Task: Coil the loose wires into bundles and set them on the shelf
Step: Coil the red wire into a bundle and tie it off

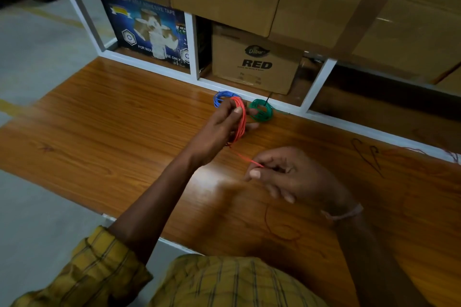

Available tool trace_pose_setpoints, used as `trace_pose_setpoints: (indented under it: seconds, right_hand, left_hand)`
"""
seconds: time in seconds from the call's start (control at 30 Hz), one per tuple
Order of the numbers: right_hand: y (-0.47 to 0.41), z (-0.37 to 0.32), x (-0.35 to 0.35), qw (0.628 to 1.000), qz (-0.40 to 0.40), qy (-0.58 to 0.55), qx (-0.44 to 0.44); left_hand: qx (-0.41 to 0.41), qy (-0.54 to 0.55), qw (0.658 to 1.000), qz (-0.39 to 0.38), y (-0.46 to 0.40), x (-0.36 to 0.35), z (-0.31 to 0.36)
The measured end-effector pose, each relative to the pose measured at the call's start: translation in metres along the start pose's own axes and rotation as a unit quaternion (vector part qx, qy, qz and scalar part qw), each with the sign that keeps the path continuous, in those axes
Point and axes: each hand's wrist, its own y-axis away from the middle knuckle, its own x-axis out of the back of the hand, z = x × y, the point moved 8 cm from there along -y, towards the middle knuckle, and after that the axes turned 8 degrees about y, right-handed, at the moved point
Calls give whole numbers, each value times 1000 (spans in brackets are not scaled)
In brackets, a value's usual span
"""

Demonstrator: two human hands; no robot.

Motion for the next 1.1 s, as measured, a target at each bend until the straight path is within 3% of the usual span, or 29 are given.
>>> trace_pose_setpoints:
  seconds: [0.07, 0.3, 0.57, 0.8, 0.93, 1.1]
  right_hand:
    - [5, -12, 23, 998, 36, -29, 31]
    - [-9, 9, 90, 952, 149, -262, 53]
    - [-46, 65, 89, 965, 241, -98, -19]
    - [-51, 90, 27, 972, 174, -133, -89]
    - [-44, 83, -19, 983, 85, -103, -122]
    - [-31, 64, -39, 996, 35, -39, -69]
  left_hand:
    - [12, -39, 999, -24, 4, 0, 0]
    - [115, 44, 980, -158, 29, -22, -16]
    - [138, 175, 942, -251, 40, -39, 0]
    - [81, 249, 954, -143, 21, -32, 16]
    - [29, 258, 963, -71, 2, -23, 14]
    - [-7, 84, 995, 44, -19, 11, -2]
